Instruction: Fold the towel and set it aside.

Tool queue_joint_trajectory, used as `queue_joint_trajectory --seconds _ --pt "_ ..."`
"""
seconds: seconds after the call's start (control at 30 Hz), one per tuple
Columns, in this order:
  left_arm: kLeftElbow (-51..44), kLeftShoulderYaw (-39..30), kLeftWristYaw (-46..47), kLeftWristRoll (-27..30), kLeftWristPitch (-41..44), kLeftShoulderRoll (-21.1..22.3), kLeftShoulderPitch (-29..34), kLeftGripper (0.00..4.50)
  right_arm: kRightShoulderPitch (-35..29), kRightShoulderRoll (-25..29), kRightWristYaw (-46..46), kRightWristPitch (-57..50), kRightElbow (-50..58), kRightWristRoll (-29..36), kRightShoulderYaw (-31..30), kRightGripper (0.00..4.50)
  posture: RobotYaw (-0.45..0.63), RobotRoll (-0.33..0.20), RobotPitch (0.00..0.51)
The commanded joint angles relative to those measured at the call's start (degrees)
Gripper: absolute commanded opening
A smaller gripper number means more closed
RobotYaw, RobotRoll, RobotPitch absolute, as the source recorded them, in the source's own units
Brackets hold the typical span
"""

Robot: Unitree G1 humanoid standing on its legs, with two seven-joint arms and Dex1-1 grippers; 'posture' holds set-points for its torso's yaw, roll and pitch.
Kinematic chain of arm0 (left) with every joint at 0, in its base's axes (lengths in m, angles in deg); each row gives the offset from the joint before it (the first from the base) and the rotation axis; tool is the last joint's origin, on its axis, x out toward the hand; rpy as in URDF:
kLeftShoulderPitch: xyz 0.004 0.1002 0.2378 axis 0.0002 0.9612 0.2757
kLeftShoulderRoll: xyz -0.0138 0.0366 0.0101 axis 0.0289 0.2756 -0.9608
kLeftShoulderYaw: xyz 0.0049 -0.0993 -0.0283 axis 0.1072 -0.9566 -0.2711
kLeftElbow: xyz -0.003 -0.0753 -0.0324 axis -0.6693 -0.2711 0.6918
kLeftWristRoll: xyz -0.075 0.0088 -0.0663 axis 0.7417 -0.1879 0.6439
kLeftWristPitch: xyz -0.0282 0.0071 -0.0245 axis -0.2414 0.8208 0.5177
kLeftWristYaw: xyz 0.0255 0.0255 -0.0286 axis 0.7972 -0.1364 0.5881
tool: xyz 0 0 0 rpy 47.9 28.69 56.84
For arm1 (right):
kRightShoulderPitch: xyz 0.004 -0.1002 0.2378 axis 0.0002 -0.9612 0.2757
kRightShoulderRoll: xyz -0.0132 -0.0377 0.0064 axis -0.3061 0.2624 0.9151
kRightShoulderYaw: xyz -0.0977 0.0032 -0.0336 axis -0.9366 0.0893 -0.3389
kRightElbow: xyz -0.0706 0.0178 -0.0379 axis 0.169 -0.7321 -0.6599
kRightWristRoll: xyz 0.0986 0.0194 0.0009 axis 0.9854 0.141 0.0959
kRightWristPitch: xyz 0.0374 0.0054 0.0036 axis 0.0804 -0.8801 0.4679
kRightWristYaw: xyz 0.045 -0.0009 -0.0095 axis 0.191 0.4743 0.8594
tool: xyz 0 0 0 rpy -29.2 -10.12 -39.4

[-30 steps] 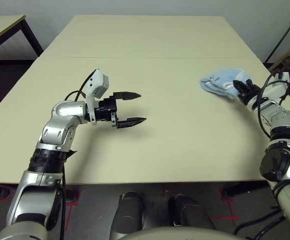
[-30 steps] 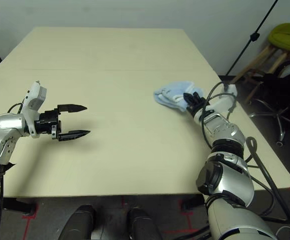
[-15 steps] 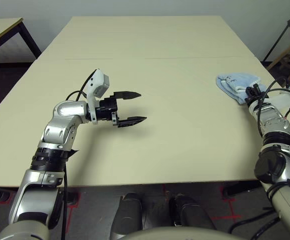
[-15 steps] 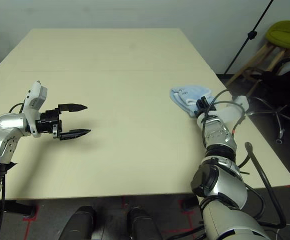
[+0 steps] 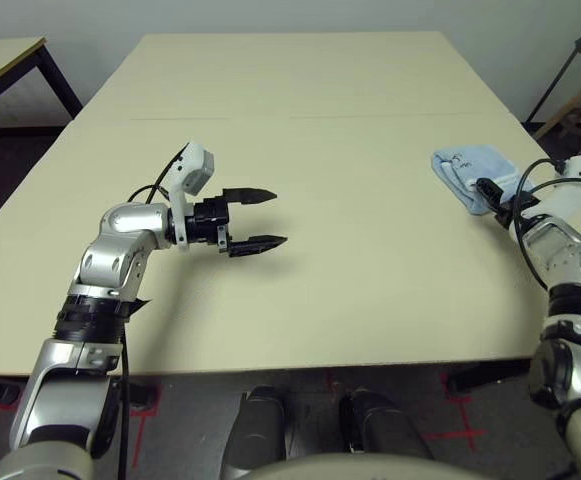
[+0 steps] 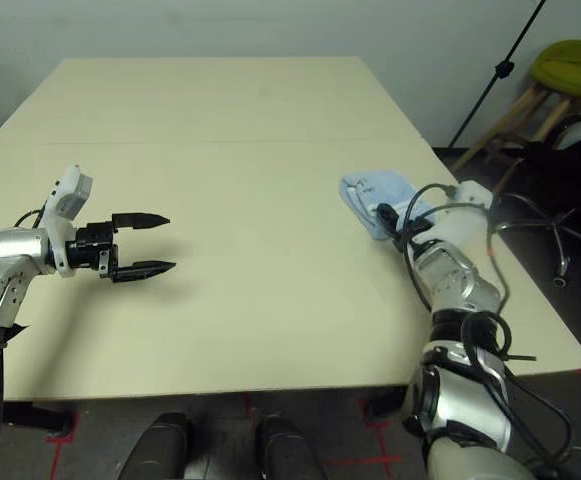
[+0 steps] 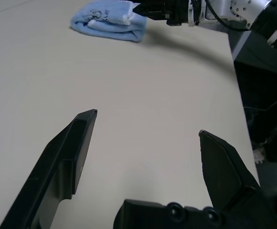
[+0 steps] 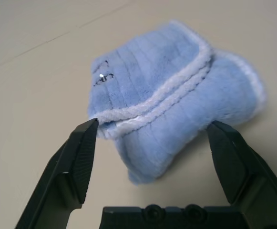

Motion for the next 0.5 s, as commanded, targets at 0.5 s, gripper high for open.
queue_joint_trajectory --seconds 0.5 --pt "1.55 -8.61 10.61 4.62 7.68 -0.34 -3.68 4.50 2.98 3.06 -1.29 14.51 4.90 -5.56 0.56 4.48 0.09 0.000 0.109"
